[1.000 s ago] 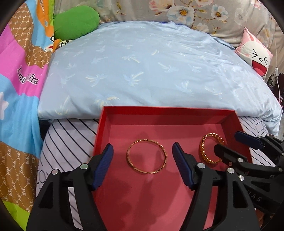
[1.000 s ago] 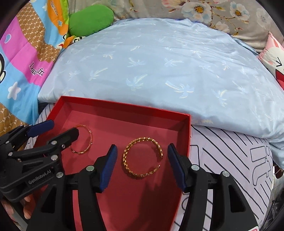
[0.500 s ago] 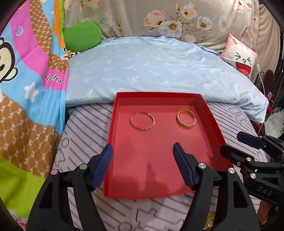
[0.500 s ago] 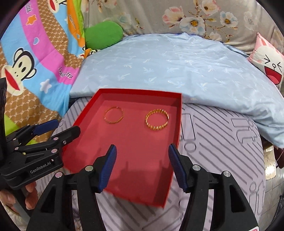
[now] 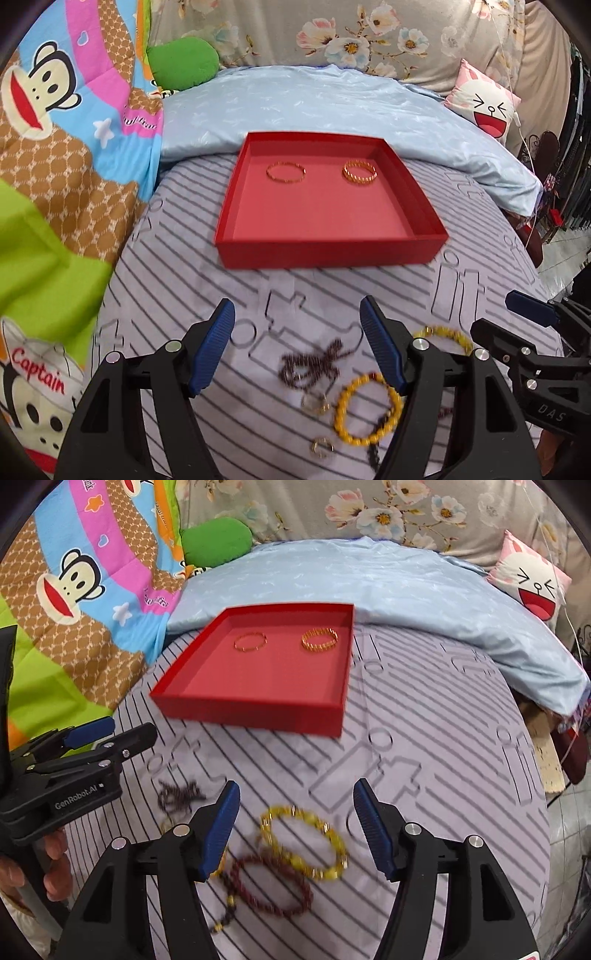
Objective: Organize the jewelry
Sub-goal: 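Withdraw both tools from the tray back over the remaining bracelets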
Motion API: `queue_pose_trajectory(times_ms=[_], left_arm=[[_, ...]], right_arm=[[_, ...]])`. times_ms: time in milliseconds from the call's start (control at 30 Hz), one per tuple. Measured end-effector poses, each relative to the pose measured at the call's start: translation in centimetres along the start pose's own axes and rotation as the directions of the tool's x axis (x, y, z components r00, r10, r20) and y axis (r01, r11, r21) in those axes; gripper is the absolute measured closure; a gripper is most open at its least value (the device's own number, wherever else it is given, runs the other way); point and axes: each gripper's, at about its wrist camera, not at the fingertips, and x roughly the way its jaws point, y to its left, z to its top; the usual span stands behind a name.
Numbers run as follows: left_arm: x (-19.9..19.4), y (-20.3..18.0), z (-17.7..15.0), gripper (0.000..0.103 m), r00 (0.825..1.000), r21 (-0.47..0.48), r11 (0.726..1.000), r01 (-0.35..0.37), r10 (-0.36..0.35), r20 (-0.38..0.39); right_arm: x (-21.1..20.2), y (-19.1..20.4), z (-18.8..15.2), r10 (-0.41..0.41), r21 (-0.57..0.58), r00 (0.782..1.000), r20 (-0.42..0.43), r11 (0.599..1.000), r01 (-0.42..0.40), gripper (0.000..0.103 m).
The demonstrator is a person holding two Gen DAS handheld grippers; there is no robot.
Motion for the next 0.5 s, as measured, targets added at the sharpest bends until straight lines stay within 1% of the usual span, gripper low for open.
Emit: queue_pose_trajectory(times_ms=[133, 300, 500], left_arm=[[-0.5, -0.1, -2.2, 0.036, 1.000, -0.002, 1.000, 0.001, -0.001, -0.014], [-0.7, 0.2, -4.8, 0.036, 0.999, -0.016, 1.000, -0.027, 0.026, -0.034], [-0.5, 0.1, -7.0, 0.036, 0.997, -0.015, 0.999, -0.045, 0.044, -0.060]], right_arm=[[-0.1, -0.3, -2.6, -0.003, 0.026, 1.000, -0.031, 1.000, 0.003, 0.041], [-0.3, -0.3, -4.6, -0.032, 0.019, 0.999, -0.040, 0.999, 0.033, 0.041], [0.1, -0.2, -6.6, -0.047, 0.021, 0.997, -0.055, 0.999, 0.049, 0.041]])
